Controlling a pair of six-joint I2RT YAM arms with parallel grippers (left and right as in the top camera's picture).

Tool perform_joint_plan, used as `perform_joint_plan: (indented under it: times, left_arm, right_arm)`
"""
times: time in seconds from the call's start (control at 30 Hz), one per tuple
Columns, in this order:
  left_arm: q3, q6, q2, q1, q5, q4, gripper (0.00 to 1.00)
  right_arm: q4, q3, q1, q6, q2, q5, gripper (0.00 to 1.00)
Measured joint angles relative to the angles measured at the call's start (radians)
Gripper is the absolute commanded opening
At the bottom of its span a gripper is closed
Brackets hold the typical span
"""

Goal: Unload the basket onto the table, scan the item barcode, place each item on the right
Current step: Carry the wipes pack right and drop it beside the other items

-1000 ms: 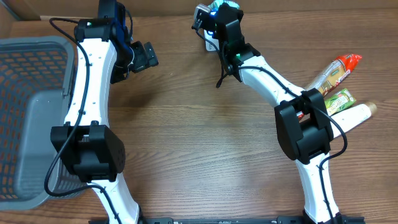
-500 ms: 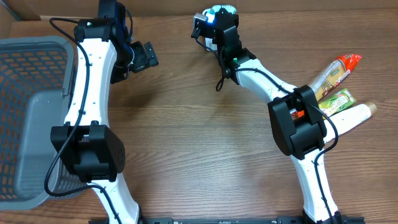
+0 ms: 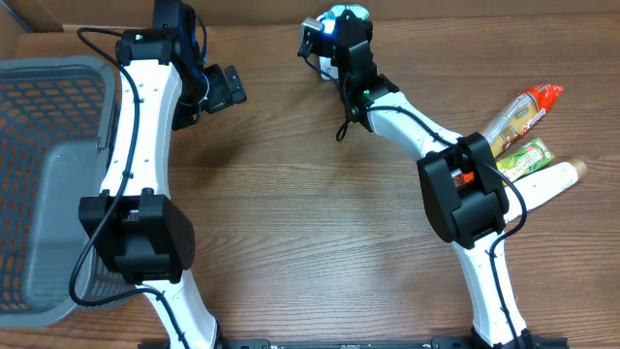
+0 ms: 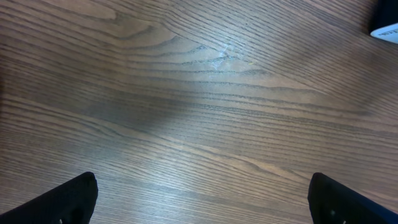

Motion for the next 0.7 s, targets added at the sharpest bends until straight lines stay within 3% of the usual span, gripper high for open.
perform_joint_plan:
  times: [0.13, 0.27, 0.53, 0.63, 0.7]
  left_arm:
    - [0.000, 0.000, 0.000, 0.000, 0.000, 0.000, 1.00]
    - [0.000, 0.000, 0.000, 0.000, 0.000, -0.001, 1.00]
    - [-0.001, 0.000, 0.000, 0.000, -0.001, 0.001, 1.00]
    - [-0.002, 0.000, 0.000, 0.000, 0.000, 0.000, 1.00]
    - [-0.002, 0.000, 0.000, 0.000, 0.000, 0.000, 0.99]
  right_arm:
    - [-0.053, 0.000, 0.000, 0.074, -0.022, 0.002, 0.04]
    - [-0.268, -0.005, -0.001, 0.212, -0.142, -0.002, 0.04]
    - [-1.075, 0.016, -0.058, 0.682, -0.595, -0.072, 0.04]
    - [-1.365, 0.021, -0.161, 0.837, -0.700, -0.099, 0.04]
    - [-1.466, 0.021, -0.254, 0.912, -0.716, -0.125, 0.04]
